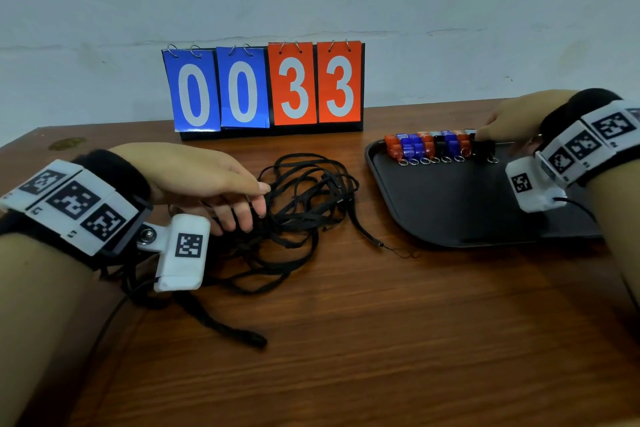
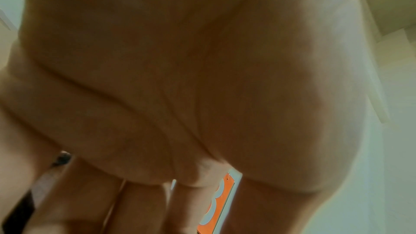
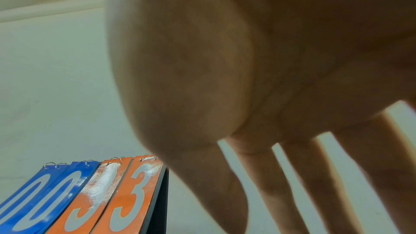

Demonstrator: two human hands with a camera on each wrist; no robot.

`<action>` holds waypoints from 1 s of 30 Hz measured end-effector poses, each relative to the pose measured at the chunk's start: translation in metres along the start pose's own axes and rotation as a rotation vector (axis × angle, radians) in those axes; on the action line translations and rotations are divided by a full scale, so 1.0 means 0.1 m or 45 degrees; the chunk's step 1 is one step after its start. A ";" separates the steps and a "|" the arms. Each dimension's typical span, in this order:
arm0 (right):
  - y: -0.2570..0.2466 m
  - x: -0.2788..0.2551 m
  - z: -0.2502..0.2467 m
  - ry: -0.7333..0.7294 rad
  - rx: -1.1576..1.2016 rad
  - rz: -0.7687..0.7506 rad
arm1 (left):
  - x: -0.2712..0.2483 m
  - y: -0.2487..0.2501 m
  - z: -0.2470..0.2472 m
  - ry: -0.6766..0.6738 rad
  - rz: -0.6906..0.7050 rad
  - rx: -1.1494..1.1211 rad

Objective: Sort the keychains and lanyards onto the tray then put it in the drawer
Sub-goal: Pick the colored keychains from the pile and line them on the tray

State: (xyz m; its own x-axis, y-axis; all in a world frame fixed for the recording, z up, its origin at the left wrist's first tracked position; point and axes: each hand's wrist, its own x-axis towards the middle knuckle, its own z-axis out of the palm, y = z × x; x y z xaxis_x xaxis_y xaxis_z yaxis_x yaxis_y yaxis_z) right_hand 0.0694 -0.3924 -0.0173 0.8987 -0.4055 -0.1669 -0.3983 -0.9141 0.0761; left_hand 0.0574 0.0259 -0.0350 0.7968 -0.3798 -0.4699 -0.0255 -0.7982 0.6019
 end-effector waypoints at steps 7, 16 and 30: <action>-0.03 -0.11 -0.04 -0.086 -0.340 0.027 | 0.01 0.00 0.00 -0.002 0.003 -0.006; 0.01 -0.04 -0.01 -0.051 -0.178 0.027 | 0.01 -0.01 0.00 -0.007 0.009 -0.014; -0.13 -0.29 -0.10 -0.062 0.219 -0.078 | -0.01 -0.01 0.00 -0.026 0.048 0.001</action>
State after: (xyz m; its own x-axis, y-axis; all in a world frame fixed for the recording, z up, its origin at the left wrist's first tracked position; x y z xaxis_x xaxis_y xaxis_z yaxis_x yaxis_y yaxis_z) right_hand 0.0498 -0.3687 -0.0040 0.9141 -0.3446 -0.2137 -0.3720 -0.9224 -0.1040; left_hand 0.0561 0.0268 -0.0352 0.7830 -0.4192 -0.4596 -0.0563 -0.7835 0.6188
